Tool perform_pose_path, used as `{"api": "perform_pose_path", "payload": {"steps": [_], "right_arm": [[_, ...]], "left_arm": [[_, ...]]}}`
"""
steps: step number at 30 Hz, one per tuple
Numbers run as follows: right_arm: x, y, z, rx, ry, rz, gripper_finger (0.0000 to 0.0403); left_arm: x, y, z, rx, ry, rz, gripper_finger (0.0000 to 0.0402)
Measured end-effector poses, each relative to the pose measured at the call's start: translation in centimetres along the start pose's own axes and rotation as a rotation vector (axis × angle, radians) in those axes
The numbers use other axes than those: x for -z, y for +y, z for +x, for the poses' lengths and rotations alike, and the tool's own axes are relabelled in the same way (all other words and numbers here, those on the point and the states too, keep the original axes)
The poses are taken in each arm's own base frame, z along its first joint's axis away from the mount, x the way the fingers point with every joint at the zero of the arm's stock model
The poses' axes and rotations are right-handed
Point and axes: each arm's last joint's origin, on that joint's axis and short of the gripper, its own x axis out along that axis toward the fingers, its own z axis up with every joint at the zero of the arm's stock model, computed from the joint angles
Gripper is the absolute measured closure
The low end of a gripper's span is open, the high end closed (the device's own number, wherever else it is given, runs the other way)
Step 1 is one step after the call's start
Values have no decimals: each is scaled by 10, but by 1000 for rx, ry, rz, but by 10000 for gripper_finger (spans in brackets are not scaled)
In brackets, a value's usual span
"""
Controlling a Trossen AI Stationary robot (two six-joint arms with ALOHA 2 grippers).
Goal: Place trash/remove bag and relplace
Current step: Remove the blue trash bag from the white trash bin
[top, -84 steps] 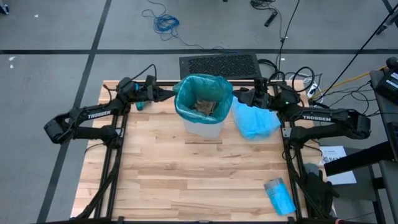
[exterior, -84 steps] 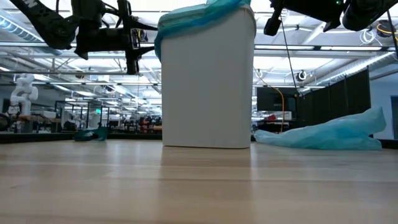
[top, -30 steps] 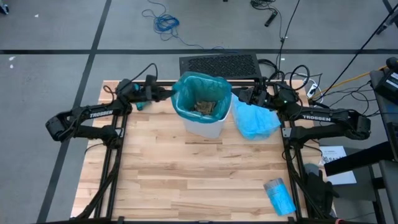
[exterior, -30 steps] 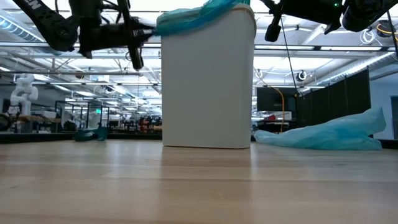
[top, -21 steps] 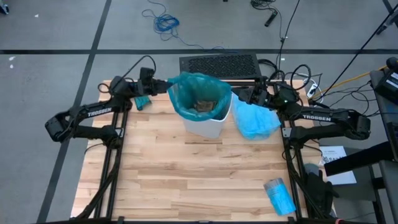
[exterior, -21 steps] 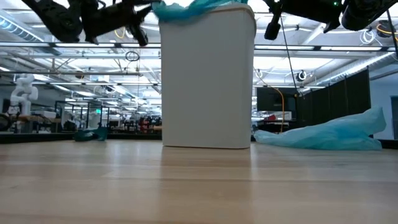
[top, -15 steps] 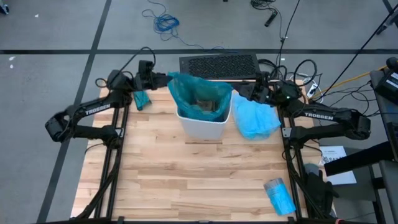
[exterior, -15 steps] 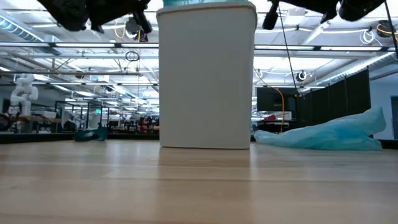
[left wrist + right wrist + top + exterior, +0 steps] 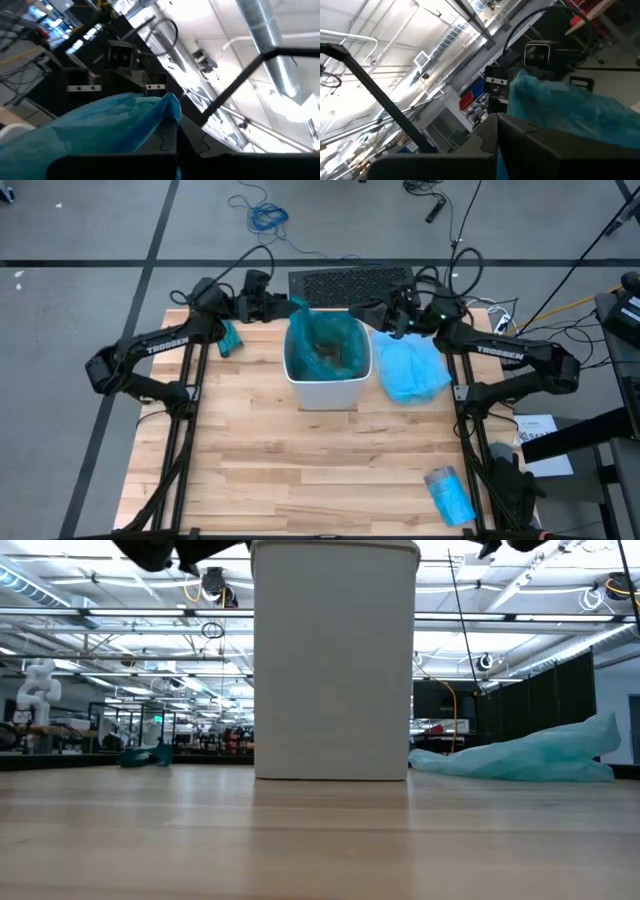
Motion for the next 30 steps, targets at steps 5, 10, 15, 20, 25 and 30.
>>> {"api": "perform_pose_path", "payload": {"steps": [5,10,15,20,25,30], "right_arm": [[-14,9,15,-60,-3,-47,403],[-23,20,19,-95,-10,-88,403],[-22,19,19,-72,4,-80,403],[-19,14,19,-28,40,-93,382],[-19,12,18,-35,74,-89,323],[-27,6,10,-72,152,-44,269]], "left_arm": [[-14,-16,15,68,5,58,401],[-25,-31,19,115,21,120,401],[-22,-28,20,119,109,88,401],[-12,-22,24,85,210,21,388],[-2,-17,26,78,308,-6,349],[-1,-24,26,102,322,8,302]]}}
